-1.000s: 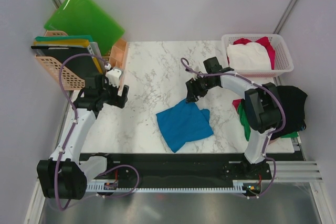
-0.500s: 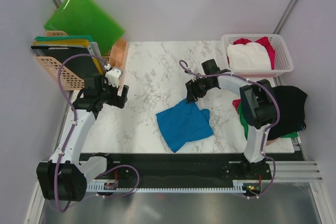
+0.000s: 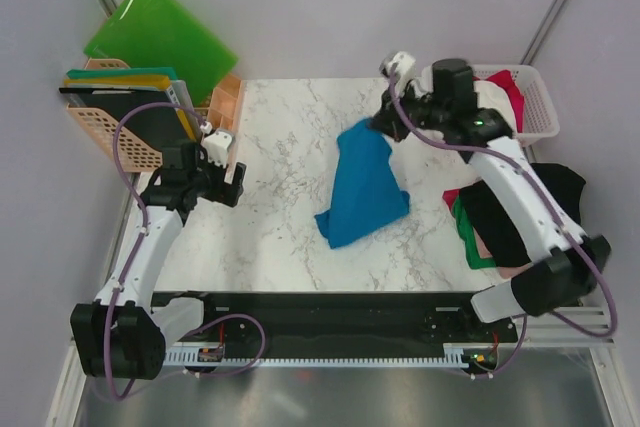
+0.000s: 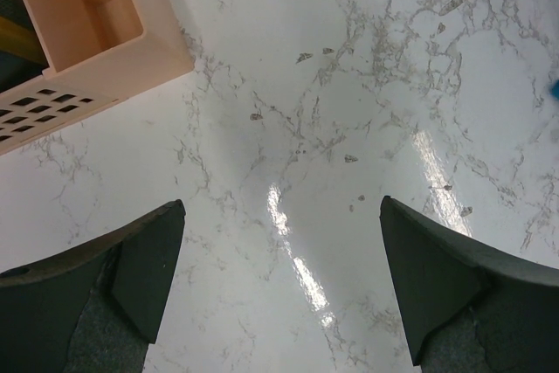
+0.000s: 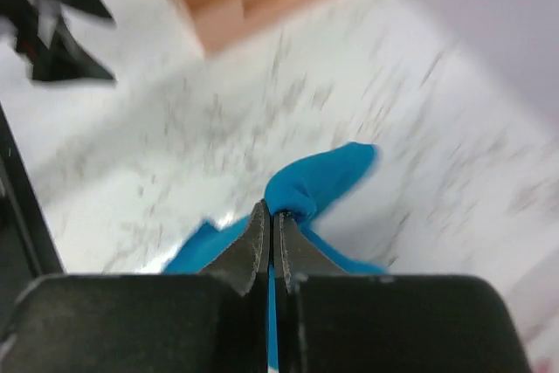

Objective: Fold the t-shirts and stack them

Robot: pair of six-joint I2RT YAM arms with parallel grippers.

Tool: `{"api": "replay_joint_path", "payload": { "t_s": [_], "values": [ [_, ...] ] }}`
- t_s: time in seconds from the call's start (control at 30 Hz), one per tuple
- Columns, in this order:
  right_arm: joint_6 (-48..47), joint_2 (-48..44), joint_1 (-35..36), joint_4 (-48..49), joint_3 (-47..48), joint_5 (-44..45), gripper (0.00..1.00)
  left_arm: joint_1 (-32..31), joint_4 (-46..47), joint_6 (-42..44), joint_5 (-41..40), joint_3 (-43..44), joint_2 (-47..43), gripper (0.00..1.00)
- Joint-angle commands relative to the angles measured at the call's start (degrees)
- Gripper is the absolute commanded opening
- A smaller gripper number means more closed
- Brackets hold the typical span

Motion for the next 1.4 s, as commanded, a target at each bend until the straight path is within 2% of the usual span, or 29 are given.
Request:
{"api": "replay_joint_path", "payload": {
  "t_s": [0.0, 0.17, 0.97, 1.17, 1.37],
  "values": [
    [1.2, -12.7, 0.1, 1.3, 13.8, -0.1, 0.00, -0.3, 0.6, 1.2, 1.3, 0.8, 0.7, 1.00],
    [3.0, -19.8, 0.1, 1.0, 17.5, -1.9, 0.00, -0.3, 0.6, 1.2, 1.1, 0.3, 0.3, 1.00],
    [2.8, -21.1, 0.1, -1.6, 21.7, -3.8, 0.00, -0.3, 0.1, 0.8, 0.7, 0.6, -1.2, 1.00],
    [4.0, -21.3, 0.1, 2.2, 16.3, -4.8, 0.00, -0.3, -0.4, 0.7, 0.6, 0.9, -1.8, 1.00],
    [1.6, -19.1, 0.1, 7.2, 4.3, -2.6, 0.00, -0.3, -0.8, 0.9, 0.3, 0.4, -2.9, 1.00]
  ]
}}
